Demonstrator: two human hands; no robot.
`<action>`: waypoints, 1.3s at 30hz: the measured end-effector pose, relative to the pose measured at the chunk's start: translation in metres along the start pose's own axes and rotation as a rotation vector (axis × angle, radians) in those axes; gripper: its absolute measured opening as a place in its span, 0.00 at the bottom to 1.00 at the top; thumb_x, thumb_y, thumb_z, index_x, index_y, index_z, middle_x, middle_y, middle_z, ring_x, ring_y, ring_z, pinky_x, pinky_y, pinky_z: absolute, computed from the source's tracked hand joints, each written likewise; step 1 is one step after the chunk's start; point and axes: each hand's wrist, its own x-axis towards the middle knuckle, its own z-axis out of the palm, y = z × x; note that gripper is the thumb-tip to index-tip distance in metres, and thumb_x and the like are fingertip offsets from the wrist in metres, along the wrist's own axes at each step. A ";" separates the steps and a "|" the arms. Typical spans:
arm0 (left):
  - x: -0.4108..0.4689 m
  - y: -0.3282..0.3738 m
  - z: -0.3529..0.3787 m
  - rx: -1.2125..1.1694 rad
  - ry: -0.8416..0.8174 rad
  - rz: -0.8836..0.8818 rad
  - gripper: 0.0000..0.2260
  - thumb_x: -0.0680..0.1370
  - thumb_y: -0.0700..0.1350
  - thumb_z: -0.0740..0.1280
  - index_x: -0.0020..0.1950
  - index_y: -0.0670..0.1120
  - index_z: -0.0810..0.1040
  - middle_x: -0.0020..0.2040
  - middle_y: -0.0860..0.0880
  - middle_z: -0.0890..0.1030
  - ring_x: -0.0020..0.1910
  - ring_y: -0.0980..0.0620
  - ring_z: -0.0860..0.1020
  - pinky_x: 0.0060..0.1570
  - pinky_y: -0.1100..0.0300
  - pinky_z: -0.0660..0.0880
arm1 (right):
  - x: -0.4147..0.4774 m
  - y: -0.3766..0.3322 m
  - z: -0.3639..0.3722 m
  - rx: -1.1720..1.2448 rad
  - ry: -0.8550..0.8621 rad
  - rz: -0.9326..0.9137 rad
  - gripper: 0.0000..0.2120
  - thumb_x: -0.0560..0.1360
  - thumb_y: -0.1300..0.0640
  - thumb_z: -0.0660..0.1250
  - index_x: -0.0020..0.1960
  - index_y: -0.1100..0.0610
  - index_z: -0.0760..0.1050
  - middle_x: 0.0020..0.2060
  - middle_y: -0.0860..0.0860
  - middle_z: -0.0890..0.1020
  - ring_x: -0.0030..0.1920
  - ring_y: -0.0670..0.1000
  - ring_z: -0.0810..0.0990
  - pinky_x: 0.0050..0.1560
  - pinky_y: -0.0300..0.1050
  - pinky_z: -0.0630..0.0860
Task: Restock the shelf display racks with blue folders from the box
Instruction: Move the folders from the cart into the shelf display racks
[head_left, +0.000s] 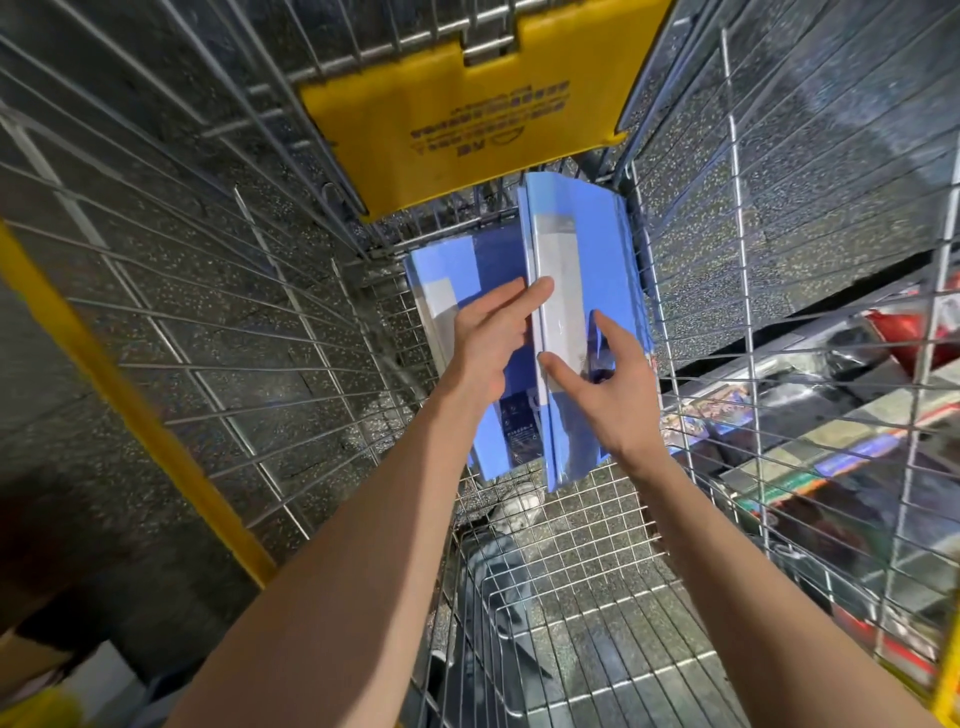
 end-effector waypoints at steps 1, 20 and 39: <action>0.000 0.000 0.001 -0.004 -0.015 -0.005 0.17 0.71 0.46 0.80 0.57 0.48 0.82 0.55 0.49 0.86 0.58 0.50 0.82 0.61 0.56 0.77 | 0.000 -0.001 -0.001 -0.015 0.016 -0.016 0.39 0.70 0.43 0.76 0.75 0.56 0.68 0.70 0.49 0.74 0.69 0.48 0.72 0.67 0.53 0.73; 0.001 -0.004 0.007 0.025 -0.150 -0.044 0.22 0.73 0.54 0.77 0.63 0.48 0.82 0.62 0.48 0.83 0.66 0.44 0.78 0.69 0.46 0.73 | -0.005 -0.013 -0.026 -0.061 0.171 -0.165 0.27 0.74 0.58 0.71 0.72 0.56 0.72 0.63 0.44 0.77 0.62 0.44 0.77 0.62 0.49 0.76; -0.061 0.035 0.070 0.403 -0.181 0.202 0.19 0.73 0.63 0.70 0.57 0.53 0.78 0.51 0.49 0.84 0.49 0.47 0.82 0.51 0.48 0.80 | -0.022 -0.053 -0.031 -0.408 -0.025 -0.072 0.15 0.79 0.63 0.62 0.64 0.63 0.64 0.50 0.65 0.81 0.49 0.68 0.81 0.46 0.60 0.76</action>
